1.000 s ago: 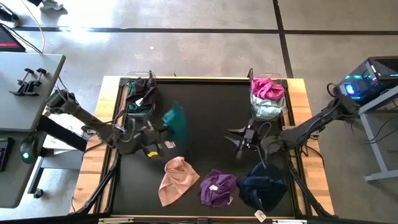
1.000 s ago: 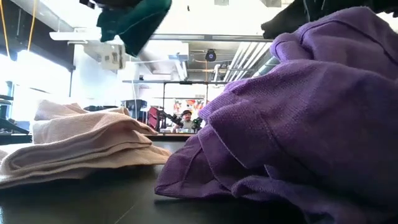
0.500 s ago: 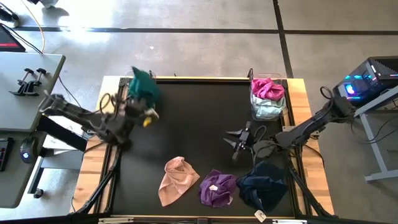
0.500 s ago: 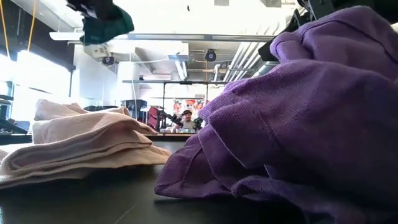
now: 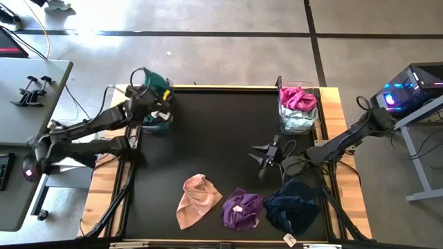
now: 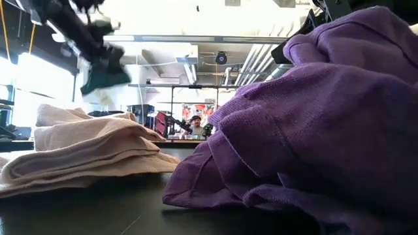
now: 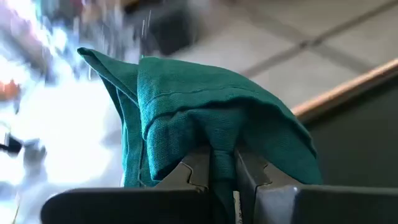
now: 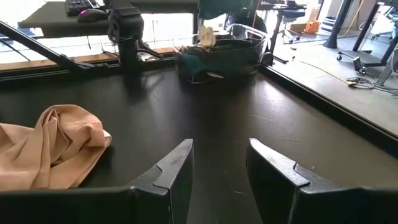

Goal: Sort towels by color in basket
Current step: Put the green microfiber cloth into the left transparent bin

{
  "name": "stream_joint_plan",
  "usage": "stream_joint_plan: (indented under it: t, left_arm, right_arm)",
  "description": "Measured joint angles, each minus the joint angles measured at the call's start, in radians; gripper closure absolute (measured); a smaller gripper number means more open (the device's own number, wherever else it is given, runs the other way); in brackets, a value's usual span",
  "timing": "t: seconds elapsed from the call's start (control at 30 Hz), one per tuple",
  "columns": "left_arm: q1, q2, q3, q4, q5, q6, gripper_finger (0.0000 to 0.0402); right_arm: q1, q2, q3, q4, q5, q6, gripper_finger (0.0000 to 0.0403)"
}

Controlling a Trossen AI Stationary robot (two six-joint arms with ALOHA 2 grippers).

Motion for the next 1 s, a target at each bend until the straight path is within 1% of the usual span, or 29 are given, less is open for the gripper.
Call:
stream_joint_plan:
  t: [0.07,0.13,0.2,0.27,0.3,0.33,0.37,0.43,0.53,0.7,0.77,0.87,1.0]
  left_arm:
    - [0.126,0.034,0.0,-0.066,0.09,-0.046,0.0387]
    - [0.225,0.075,0.0,-0.1,0.189,-0.069,0.0386]
    - [0.3,0.126,0.0,-0.108,0.296,-0.072,0.0382]
    - [0.351,0.18,0.0,-0.105,0.381,-0.07,0.0378]
    - [0.36,0.204,0.0,-0.103,0.388,-0.063,0.0376]
    - [0.357,0.222,0.0,-0.109,0.373,-0.059,0.0375]
    - [0.345,0.239,0.002,-0.112,0.358,-0.059,0.0373]
    - [0.329,0.273,0.005,-0.102,0.36,-0.07,0.0368]
    - [0.342,0.311,0.005,-0.102,0.424,-0.073,0.0351]
    - [0.355,0.367,0.009,-0.104,0.567,-0.066,0.0295]
    - [0.355,0.374,0.039,-0.144,0.593,-0.067,0.0271]
    - [0.355,0.368,0.118,-0.268,0.593,-0.078,0.0242]
    - [0.354,0.363,0.253,-0.477,0.574,-0.108,0.0225]
  right_arm:
    - [0.0,0.0,0.0,0.0,0.011,0.0,0.0263]
    - [0.0,0.0,0.0,0.0,0.021,0.0,0.0263]
    - [0.0,0.0,0.0,0.001,0.024,0.0,0.0263]
    - [0.0,0.0,0.0,0.0,0.025,0.006,0.0263]
    - [0.0,0.0,0.0,0.0,0.025,0.008,0.0263]
    - [0.0,0.0,0.0,0.0,0.025,0.008,0.0263]
    - [0.0,0.0,0.0,0.001,0.026,0.009,0.0263]
    - [0.0,0.0,0.0,0.001,0.027,0.011,0.0263]
    - [0.0,0.0,0.0,0.005,0.027,0.015,0.0263]
    - [0.0,0.0,0.0,0.005,0.026,0.019,0.0263]
    - [0.0,0.0,0.0,0.005,0.026,0.018,0.0263]
    - [0.0,0.0,0.0,0.005,0.026,0.013,0.0263]
    - [0.0,0.0,0.0,0.005,0.026,0.015,0.0263]
